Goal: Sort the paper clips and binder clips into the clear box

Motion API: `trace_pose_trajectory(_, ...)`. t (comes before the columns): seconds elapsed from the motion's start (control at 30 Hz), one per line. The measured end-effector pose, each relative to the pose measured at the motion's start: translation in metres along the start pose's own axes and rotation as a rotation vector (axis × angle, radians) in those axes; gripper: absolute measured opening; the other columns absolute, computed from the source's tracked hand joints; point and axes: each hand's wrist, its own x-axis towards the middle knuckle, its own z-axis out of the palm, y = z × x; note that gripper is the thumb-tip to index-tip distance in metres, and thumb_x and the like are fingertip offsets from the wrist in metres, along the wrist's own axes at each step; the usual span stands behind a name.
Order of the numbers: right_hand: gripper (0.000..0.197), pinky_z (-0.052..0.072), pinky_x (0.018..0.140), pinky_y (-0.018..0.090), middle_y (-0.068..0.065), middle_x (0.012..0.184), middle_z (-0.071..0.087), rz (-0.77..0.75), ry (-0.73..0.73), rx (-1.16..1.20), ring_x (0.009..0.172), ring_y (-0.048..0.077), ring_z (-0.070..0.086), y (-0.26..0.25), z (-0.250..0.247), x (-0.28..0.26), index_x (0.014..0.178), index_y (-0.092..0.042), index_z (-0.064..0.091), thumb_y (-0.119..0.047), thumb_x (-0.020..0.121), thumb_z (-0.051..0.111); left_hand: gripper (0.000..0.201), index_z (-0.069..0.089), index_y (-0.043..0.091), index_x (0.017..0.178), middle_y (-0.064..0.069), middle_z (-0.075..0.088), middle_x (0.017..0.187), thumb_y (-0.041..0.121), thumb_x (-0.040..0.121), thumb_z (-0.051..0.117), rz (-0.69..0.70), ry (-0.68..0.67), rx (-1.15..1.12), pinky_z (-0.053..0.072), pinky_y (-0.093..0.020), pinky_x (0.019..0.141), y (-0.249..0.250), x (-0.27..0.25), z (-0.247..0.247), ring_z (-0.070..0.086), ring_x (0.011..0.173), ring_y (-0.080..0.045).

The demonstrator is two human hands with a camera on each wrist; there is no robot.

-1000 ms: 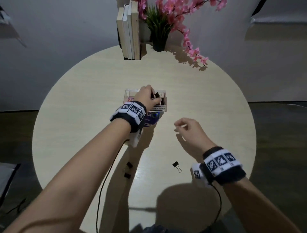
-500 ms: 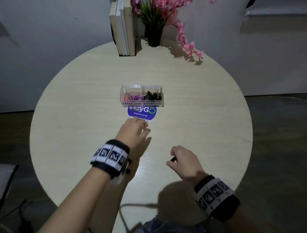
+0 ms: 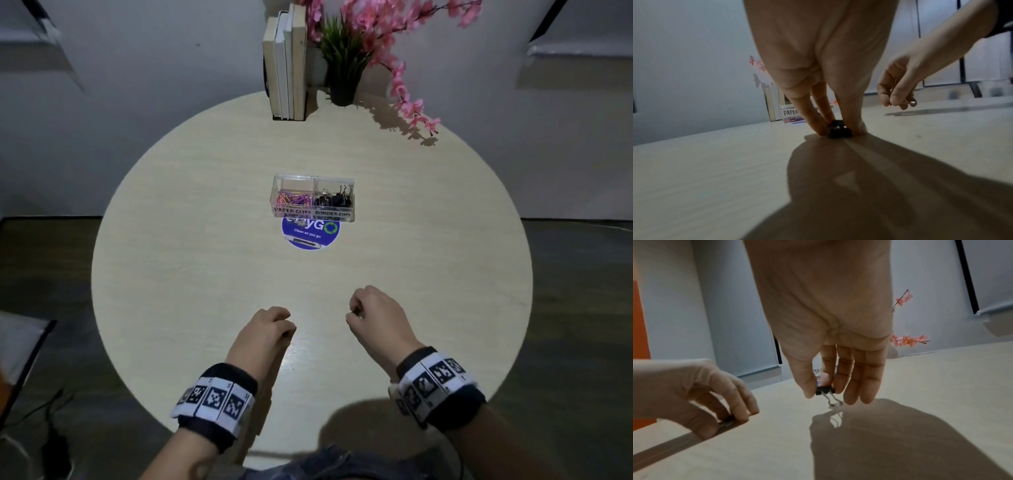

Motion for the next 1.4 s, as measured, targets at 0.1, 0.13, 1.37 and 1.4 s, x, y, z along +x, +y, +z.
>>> trace_pose_trajectory(0.1,0.01,0.041,0.07,0.031,0.006,0.098,0.061,-0.012,-0.013,0.034,0.085,0.025,0.057,-0.008,-0.007,0.015,0.091,-0.012,0.061,-0.016,0.082,0.057,0.022,0.069,0.013,0.104,0.0,0.063,0.112,0.01,0.084,0.062,-0.01,-0.051,-0.105,0.043,-0.022,0.089,-0.001,0.007,-0.008,0.057,0.107,-0.016)
trace_pose_trajectory(0.13,0.01,0.041,0.07,0.031,0.007,0.098,0.062,-0.023,-0.014,0.053,0.085,0.025,0.057,-0.013,-0.011,0.022,0.091,-0.011,0.062,-0.015,0.082,0.058,0.021,0.069,0.014,0.102,0.001,0.064,0.107,0.011,0.082,0.064,-0.02,-0.059,-0.129,0.041,-0.02,0.088,-0.002,0.009,-0.01,0.058,0.104,-0.015)
trace_pose_trajectory(1.37,0.035,0.04,0.05,0.013,-0.029,0.058,0.061,0.217,0.228,0.575,0.046,0.004,0.051,0.055,0.005,-0.034,0.065,-0.03,0.064,0.003,0.078,0.063,0.034,0.053,0.008,0.117,-0.016,0.051,0.123,0.022,0.087,0.059,0.033,0.163,-0.069,0.043,-0.044,0.098,0.077,0.219,-0.106,0.051,0.113,-0.033)
trace_pose_trajectory(1.4,0.033,0.042,0.051,0.018,-0.027,0.056,0.06,0.232,0.233,0.588,0.045,0.005,0.049,0.059,0.006,-0.037,0.066,-0.028,0.065,0.002,0.079,0.063,0.033,0.054,0.009,0.117,-0.015,0.051,0.126,0.024,0.088,0.058,0.028,0.169,-0.076,0.043,-0.043,0.099,0.074,0.22,-0.107,0.051,0.116,-0.032)
